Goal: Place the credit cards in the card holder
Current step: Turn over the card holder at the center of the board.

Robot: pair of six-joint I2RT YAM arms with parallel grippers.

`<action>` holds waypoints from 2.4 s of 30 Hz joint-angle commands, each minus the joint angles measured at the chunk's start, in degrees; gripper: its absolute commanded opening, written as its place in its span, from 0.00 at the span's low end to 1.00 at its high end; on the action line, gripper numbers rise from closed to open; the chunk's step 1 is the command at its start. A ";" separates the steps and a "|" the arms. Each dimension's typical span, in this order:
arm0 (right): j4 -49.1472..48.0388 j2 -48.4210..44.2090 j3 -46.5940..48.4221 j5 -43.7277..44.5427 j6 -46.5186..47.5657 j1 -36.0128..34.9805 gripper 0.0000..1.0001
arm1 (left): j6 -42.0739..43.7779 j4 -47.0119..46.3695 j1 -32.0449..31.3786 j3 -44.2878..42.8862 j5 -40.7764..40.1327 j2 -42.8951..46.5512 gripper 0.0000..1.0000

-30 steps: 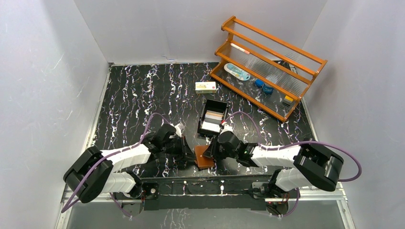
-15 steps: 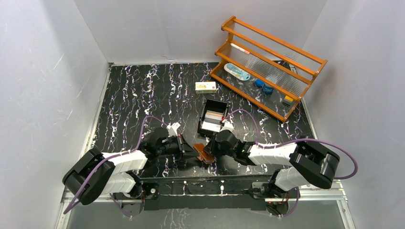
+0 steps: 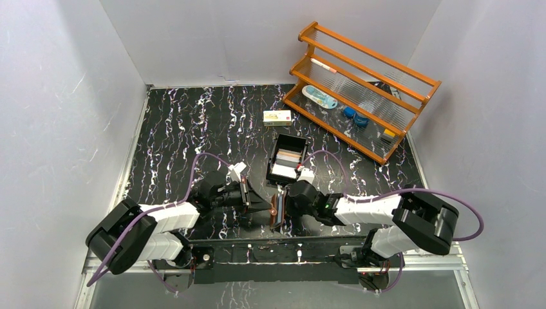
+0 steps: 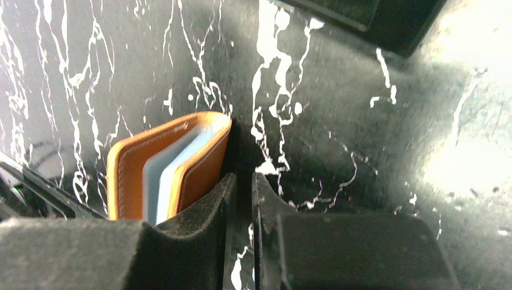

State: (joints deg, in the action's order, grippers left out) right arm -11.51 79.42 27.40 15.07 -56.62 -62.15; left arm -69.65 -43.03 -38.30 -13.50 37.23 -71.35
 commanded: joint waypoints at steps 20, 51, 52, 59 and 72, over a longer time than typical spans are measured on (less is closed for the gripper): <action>-0.79 -6.89 2.47 -2.46 1.20 -3.77 0.23 | -0.03 -2.22 1.12 2.44 0.08 0.11 0.12; -15.28 -8.04 -2.54 -2.07 -2.03 -5.97 0.22 | 9.57 21.82 2.44 -3.73 -5.52 6.42 0.36; -15.87 -7.78 -2.81 -2.06 -2.35 -5.97 0.22 | 11.57 25.98 2.46 -4.94 -6.85 8.17 0.40; -14.67 -5.61 -1.20 -1.53 -2.56 -5.97 0.23 | 22.37 47.54 2.42 -12.18 -14.56 14.13 0.54; 4.86 -14.48 0.95 5.34 -6.74 -6.03 0.36 | 27.18 57.42 1.55 -17.75 -18.84 2.51 0.51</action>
State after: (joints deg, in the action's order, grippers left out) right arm -12.71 64.69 25.04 18.11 -62.30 -67.90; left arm -45.04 10.66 -36.07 -28.42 19.27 -66.15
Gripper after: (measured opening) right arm 0.323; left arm 0.500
